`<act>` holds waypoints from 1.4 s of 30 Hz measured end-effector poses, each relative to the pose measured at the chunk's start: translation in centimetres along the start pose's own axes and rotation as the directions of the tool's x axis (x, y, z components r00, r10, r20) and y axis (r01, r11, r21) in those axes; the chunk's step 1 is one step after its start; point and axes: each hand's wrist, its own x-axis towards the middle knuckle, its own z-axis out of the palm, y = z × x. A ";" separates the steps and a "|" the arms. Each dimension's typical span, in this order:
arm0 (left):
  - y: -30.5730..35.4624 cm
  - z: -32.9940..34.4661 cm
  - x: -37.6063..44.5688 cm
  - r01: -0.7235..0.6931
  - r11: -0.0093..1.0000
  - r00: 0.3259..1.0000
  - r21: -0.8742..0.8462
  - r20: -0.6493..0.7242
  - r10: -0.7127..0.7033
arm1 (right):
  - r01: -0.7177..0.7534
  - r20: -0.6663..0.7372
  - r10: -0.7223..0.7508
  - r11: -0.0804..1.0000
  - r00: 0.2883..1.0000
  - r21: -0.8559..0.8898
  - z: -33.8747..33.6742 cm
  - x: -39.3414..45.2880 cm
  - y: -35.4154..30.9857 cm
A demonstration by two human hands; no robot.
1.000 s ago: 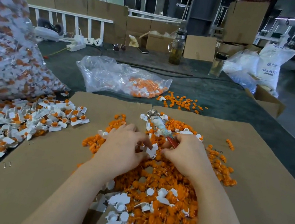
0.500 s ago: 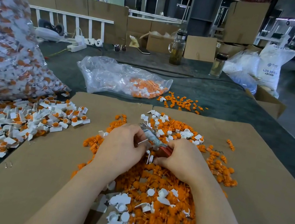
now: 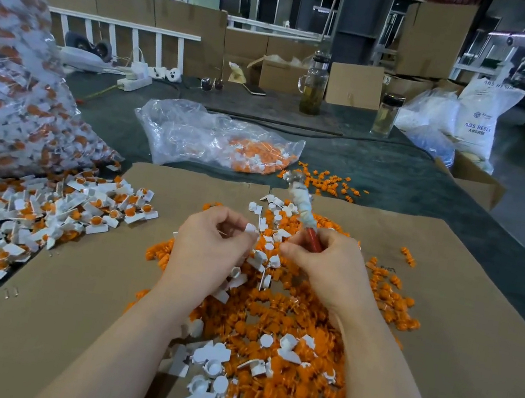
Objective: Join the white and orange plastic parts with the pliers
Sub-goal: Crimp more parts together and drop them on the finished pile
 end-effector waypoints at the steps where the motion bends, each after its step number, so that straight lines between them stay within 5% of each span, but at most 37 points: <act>1: 0.2 0.0 -0.1 0.047 0.997 0.999 -0.068 0.013 -0.046 | 0.010 -0.007 -0.010 0.997 1.000 0.076 0.1 -0.1 -0.2; 8: 0.9 0.3 -0.5 0.214 0.914 0.977 -0.344 0.096 -0.192 | 0.167 -0.032 -0.164 0.955 0.986 0.245 0.9 -0.5 -1.4; 19: 1.1 0.8 -0.6 0.293 0.772 0.956 -0.564 0.189 -0.225 | 0.278 -0.197 -0.245 0.947 0.949 0.161 1.9 -0.7 -1.4; 42: 0.6 1.0 -0.4 0.105 0.882 0.993 -0.460 0.103 -0.064 | 0.272 -0.206 -0.244 0.954 0.948 0.122 2.3 -0.4 -1.4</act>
